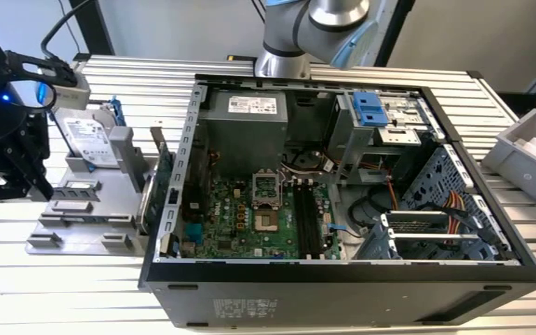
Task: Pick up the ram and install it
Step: 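Pick up the ram and move it above insertion slot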
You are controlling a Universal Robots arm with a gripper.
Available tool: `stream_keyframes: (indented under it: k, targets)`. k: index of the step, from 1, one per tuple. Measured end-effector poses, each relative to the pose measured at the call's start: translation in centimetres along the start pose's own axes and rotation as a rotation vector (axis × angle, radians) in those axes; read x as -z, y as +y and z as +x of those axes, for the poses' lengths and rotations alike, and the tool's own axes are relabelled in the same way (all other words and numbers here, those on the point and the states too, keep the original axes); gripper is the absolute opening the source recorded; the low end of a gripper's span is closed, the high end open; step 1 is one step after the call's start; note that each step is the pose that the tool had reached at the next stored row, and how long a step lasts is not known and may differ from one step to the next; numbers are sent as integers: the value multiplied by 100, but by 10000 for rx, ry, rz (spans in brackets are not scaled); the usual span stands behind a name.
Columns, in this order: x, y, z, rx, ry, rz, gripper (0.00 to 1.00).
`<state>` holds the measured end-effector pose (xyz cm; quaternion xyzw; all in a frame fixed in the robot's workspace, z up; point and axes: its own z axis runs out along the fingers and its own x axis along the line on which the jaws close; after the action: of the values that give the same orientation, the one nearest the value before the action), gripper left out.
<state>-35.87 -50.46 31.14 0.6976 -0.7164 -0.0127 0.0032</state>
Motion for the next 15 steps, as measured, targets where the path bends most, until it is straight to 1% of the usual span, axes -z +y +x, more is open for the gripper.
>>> stream_keyframes:
  k: [15]
  targets:
    - [131, 3, -2, 0, 0, 0, 0]
